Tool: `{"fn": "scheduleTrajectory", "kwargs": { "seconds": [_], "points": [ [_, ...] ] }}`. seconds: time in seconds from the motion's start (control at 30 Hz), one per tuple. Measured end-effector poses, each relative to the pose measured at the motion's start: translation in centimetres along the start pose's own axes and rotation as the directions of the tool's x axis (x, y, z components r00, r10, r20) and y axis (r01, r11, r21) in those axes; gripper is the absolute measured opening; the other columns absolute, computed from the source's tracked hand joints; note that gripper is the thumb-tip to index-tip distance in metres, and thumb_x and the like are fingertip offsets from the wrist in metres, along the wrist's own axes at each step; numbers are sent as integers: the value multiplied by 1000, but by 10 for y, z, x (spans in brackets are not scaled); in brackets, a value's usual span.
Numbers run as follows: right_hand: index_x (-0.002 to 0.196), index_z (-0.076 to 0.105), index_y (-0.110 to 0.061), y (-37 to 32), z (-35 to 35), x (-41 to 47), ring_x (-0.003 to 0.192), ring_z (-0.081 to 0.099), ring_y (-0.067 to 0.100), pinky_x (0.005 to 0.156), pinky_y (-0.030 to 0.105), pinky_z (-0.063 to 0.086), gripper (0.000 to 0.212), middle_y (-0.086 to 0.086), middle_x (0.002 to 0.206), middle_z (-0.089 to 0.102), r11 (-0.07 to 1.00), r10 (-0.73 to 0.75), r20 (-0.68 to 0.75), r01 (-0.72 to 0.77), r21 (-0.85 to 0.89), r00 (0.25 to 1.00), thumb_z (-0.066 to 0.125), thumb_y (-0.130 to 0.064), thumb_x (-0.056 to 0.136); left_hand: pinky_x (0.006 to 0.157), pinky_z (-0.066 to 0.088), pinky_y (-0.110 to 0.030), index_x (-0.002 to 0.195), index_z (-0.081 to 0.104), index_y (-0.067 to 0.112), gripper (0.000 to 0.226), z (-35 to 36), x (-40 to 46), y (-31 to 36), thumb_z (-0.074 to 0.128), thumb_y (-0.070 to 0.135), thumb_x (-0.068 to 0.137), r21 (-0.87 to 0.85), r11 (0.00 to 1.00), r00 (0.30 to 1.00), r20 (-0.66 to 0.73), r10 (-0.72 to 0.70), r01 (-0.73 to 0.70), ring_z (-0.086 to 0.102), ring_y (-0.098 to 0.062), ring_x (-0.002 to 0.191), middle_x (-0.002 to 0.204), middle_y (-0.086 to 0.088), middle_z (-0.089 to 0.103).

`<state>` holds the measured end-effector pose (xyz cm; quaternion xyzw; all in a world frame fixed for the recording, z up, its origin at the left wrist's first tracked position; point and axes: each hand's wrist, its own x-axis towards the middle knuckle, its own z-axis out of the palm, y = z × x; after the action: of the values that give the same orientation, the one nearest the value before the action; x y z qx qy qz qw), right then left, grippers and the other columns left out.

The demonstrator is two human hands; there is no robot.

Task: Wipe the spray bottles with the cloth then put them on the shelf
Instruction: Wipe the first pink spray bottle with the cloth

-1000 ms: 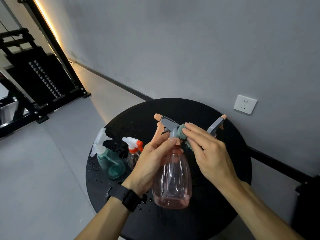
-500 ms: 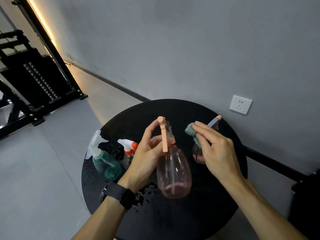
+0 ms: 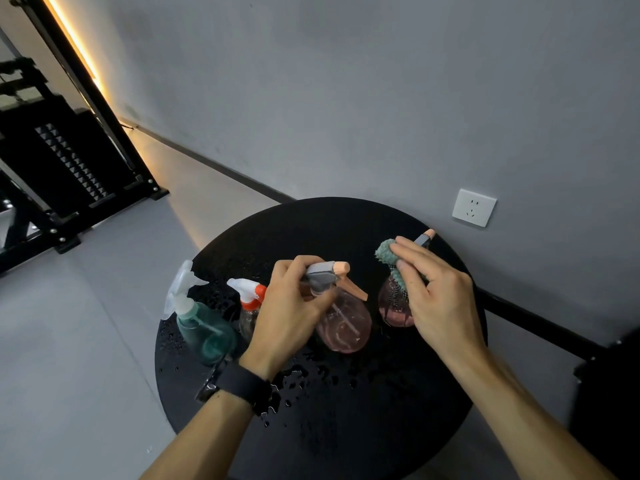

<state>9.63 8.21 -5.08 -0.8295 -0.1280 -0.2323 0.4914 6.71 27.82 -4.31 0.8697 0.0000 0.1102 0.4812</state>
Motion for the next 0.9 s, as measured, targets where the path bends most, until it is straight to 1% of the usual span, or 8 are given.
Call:
{"fn": "scheduleTrajectory", "kwargs": {
  "seconds": [0.13, 0.2, 0.37, 0.47, 0.6, 0.67, 0.8, 0.9],
  "points": [
    [120, 68, -7, 0, 0, -1, 119, 51, -3, 100, 3, 36, 29, -11, 122, 58, 1000, 6, 0, -6, 2, 1000, 59, 1, 93, 80, 49, -10, 106, 58, 32, 27, 7, 4, -7, 74, 21, 87, 130, 992, 1000, -5, 6, -6, 57, -1, 96, 110, 16, 43],
    [120, 68, -7, 0, 0, -1, 119, 51, -3, 100, 3, 35, 30, -11, 123, 58, 1000, 7, 3, -7, -10, 1000, 59, 1, 92, 77, 47, -7, 104, 56, 30, 26, 11, 7, -11, 71, 15, 89, 158, 988, 1000, -9, -3, 4, 56, -3, 96, 110, 12, 42],
    [120, 67, -6, 1, -2, -2, 119, 47, -6, 98, 0, 33, 30, -12, 122, 57, 1000, 10, 3, -10, -6, 1000, 59, 2, 92, 72, 44, -3, 105, 57, 23, 21, 21, 12, -20, 67, 11, 91, 206, 979, 1000, 1, -4, 4, 49, 4, 92, 116, 7, 42],
    [119, 68, -6, 3, -4, -2, 118, 46, -9, 98, -1, 32, 29, -12, 121, 58, 1000, 8, -3, -8, -8, 1000, 59, 3, 92, 69, 43, -7, 105, 57, 21, 19, 25, 15, -25, 63, 9, 92, 246, 969, 1000, 8, 10, -11, 50, 3, 89, 118, 7, 44],
    [118, 68, -6, 5, -5, -2, 118, 46, -9, 98, 0, 33, 29, -12, 121, 58, 1000, 9, -7, -9, -7, 1000, 60, 3, 92, 69, 44, -15, 105, 57, 19, 25, 29, 18, -32, 59, -1, 89, 287, 958, 1000, 10, 18, -20, 52, -7, 89, 118, 8, 44],
    [118, 68, -5, 6, -5, -2, 117, 47, -8, 98, 0, 33, 29, -11, 120, 58, 1000, 2, -14, -3, -10, 1000, 60, 4, 91, 68, 42, -13, 105, 56, 18, 28, 30, 18, -36, 58, -4, 87, 311, 950, 1000, 13, 24, -27, 52, -11, 91, 118, 9, 43],
    [119, 68, -6, 7, -7, -2, 118, 48, -6, 98, 0, 33, 30, -11, 121, 58, 1000, 3, -6, -3, -9, 1000, 60, 3, 92, 66, 40, -8, 107, 55, 17, 23, 30, 18, -43, 58, 1, 91, 318, 947, 999, -2, 50, -46, 50, -6, 87, 122, 5, 46],
    [119, 68, -6, 8, -8, -3, 118, 48, -7, 99, 0, 33, 30, -12, 121, 58, 1000, 11, -3, -12, -6, 1000, 60, 3, 92, 69, 41, -6, 116, 56, 14, 25, 30, 19, -43, 57, 2, 93, 324, 944, 998, 1, 57, -54, 50, -7, 91, 129, 2, 47]
  ]
}}
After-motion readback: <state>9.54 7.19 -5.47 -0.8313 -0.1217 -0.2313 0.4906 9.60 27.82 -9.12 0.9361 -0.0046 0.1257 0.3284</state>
